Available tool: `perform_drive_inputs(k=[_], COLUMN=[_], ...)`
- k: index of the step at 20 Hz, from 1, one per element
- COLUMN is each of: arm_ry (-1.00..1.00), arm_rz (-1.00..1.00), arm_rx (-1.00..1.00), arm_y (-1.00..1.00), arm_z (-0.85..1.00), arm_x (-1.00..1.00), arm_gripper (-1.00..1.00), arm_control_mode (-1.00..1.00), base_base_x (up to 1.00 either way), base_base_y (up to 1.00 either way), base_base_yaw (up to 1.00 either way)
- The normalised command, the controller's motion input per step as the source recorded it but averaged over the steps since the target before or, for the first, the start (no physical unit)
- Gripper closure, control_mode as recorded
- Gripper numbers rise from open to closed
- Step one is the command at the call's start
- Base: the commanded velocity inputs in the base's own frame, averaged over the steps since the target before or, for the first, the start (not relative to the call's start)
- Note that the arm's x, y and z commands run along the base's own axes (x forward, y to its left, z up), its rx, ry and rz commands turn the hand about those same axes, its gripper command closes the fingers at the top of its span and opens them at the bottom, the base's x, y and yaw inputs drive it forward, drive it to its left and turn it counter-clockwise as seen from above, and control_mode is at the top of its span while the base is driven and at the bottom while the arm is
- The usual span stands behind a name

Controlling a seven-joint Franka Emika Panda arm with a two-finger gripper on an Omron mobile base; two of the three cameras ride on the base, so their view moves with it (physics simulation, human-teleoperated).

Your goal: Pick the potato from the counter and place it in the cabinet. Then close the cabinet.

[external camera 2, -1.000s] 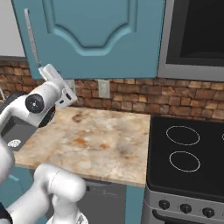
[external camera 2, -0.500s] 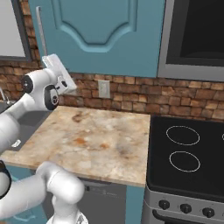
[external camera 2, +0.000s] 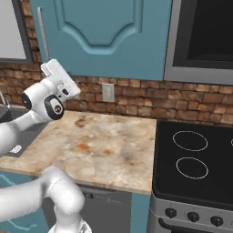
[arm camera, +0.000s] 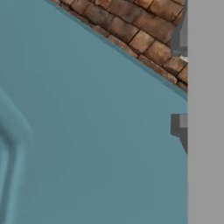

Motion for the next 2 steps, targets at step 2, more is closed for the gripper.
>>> perform_drive_inputs(k=[2], arm_ry=[0.26], arm_rz=[-0.05], arm_rx=[0.0], arm_y=[-0.34], arm_z=[0.41], arm_x=[-0.41], arm_gripper=[-1.0], arm_control_mode=[-1.0], base_base_x=[0.0], base_base_y=[0.0], base_base_yaw=[0.0])
